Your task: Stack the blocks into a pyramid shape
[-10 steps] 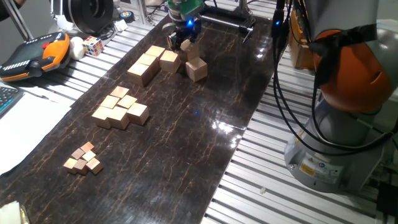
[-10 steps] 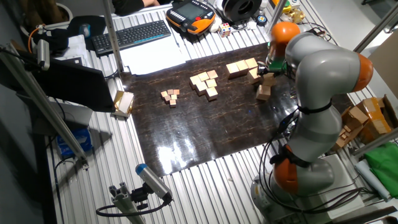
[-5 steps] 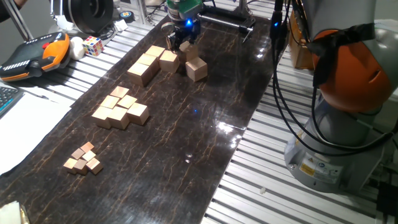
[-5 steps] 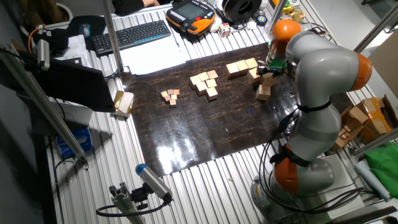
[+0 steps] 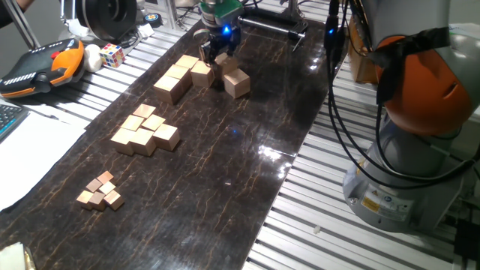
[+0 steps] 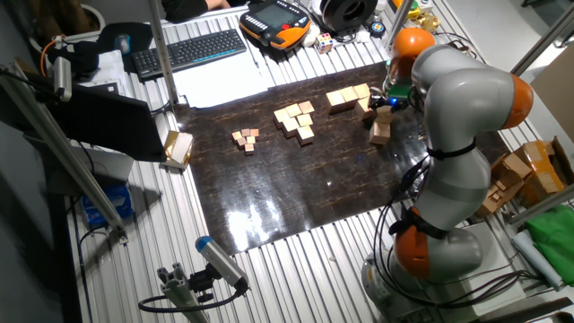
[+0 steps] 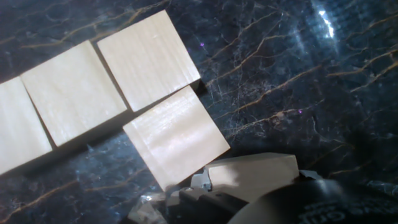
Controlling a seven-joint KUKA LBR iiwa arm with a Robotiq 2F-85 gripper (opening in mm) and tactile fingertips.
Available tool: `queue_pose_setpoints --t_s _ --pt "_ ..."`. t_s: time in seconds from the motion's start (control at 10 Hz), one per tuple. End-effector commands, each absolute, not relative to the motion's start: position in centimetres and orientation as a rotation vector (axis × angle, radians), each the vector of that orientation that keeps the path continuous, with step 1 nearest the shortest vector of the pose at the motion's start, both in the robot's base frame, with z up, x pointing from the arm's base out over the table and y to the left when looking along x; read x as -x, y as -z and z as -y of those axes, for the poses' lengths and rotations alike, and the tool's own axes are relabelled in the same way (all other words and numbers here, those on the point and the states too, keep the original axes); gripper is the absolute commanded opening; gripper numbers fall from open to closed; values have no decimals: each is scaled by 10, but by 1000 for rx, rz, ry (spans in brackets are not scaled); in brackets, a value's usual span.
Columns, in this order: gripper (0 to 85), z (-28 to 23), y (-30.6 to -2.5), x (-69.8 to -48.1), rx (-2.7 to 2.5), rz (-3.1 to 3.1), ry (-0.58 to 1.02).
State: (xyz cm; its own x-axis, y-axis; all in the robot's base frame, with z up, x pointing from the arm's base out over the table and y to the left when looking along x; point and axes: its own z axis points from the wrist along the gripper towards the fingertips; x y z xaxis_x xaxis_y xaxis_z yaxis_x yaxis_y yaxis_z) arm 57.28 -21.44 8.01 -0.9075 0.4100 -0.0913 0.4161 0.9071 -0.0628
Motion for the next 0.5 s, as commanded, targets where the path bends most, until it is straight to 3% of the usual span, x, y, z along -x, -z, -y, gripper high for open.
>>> queue_pose_setpoints --t_s 0.0,0.4 --pt "463 214 -78 -572 -663 -2992 119" --pt "457 211 -71 -570 -684 -2981 113"
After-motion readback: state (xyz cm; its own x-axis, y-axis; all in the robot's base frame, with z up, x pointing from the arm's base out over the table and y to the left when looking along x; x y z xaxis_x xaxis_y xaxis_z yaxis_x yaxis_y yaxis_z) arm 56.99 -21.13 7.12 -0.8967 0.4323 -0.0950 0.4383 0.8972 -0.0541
